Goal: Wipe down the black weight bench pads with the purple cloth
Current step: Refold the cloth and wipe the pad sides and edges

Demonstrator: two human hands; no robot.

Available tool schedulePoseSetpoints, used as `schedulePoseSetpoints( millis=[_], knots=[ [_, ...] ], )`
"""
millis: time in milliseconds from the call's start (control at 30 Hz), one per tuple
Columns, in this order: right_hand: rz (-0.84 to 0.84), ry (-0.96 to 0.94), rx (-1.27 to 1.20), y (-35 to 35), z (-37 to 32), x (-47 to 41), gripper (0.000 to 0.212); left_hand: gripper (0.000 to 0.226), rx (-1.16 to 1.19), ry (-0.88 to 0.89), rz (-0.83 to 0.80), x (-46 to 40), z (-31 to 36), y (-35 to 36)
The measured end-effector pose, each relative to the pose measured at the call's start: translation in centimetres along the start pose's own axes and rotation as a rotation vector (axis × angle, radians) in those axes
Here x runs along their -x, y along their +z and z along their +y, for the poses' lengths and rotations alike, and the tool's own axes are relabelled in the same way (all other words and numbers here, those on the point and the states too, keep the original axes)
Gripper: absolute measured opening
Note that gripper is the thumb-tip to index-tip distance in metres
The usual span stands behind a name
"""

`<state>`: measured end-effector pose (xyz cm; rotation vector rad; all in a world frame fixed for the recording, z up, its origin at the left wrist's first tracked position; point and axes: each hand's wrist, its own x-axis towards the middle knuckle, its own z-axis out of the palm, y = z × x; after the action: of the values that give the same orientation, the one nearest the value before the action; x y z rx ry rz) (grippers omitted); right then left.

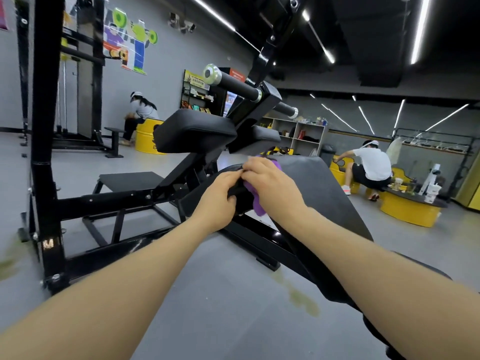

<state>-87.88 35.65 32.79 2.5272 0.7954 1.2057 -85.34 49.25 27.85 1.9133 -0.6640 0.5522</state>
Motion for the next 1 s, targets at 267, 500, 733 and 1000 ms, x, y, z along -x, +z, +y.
schedulePoseSetpoints(
  millis=[267,500,733,1000],
  knots=[
    [0.048,-0.120,0.084,-0.4,0.5,9.0,0.039,0.057,0.076,-0.105,0.018,0.3,0.1,0.9],
    [-0.013,-0.062,0.036,-0.2,0.1,1.6,0.029,0.066,0.080,-0.112,-0.022,-0.4,1.1,-0.3],
    [0.046,-0.215,0.111,0.8,0.7,4.8,0.033,0.070,0.155,-0.227,-0.005,0.5,0.6,1.4],
    [0.056,-0.178,0.098,1.5,1.3,12.1,0.031,0.062,0.122,-0.236,-0.060,5.2,1.5,5.5]
  ],
)
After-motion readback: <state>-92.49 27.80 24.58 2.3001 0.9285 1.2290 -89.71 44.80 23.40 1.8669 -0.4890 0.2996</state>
